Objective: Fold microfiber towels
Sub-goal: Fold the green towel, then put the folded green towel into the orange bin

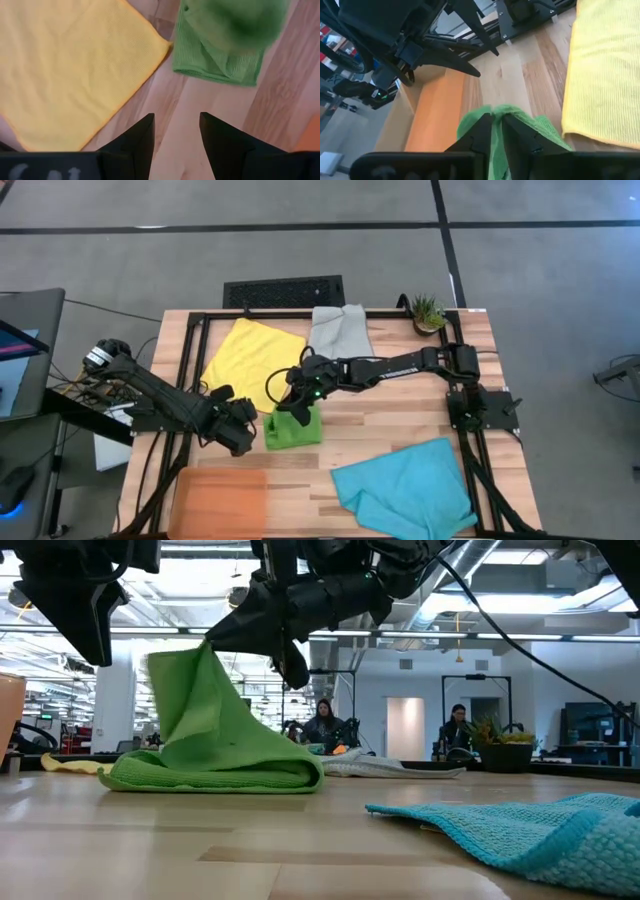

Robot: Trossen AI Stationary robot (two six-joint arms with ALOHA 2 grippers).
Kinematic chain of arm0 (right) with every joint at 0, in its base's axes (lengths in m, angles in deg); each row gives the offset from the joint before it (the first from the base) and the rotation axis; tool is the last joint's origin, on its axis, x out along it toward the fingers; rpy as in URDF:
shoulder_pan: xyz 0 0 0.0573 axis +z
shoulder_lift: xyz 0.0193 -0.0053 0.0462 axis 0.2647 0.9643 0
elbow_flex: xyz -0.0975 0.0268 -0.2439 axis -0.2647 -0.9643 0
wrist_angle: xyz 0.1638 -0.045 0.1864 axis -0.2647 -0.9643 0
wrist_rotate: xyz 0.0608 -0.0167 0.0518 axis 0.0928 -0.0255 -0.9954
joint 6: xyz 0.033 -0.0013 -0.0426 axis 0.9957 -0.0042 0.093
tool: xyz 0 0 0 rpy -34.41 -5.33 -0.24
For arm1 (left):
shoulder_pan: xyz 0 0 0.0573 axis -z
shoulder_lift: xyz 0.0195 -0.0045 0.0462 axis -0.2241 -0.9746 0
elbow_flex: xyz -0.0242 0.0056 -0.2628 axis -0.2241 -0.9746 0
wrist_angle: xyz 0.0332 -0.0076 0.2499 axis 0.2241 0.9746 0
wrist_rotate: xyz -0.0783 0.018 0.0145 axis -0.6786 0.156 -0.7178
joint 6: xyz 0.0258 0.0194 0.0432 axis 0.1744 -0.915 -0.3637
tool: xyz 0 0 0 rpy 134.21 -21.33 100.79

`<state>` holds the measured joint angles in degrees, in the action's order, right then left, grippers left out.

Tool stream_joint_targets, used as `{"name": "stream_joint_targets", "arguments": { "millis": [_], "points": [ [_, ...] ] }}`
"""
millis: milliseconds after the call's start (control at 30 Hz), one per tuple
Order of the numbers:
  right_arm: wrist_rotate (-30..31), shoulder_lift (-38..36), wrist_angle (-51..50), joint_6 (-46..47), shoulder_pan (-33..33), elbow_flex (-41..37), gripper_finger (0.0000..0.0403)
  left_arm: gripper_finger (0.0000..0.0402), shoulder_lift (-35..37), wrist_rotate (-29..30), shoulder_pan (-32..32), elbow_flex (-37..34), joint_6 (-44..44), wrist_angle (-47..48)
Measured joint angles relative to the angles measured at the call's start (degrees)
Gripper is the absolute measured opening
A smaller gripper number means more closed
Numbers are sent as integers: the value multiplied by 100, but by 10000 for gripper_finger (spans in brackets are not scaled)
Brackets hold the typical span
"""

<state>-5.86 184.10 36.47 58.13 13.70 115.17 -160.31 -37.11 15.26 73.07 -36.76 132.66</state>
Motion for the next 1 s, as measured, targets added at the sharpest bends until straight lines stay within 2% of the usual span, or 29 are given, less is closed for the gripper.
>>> {"name": "stream_joint_targets", "arguments": {
  "millis": [333, 433, 600, 733, 1000],
  "points": [
    [-120, -8, -139, -65, -56, 0, 141, 150, 0, 22, 0, 0, 2, -3],
    [-486, -125, -555, -557, -122, 0, 145, 150, 0, 221, 1, 0, 1, -111],
    [-339, -508, -1847, -1490, 43, 0, 139, 150, -7, 472, -25, -4, -280, -373],
    [152, -878, -2679, -1936, 323, -7, 133, 150, -37, 460, -104, -227, -583, -728],
    [1735, -1595, -4146, -2108, 924, -81, 137, 150, -37, 212, -500, -744, -310, -1830]
  ]
}}
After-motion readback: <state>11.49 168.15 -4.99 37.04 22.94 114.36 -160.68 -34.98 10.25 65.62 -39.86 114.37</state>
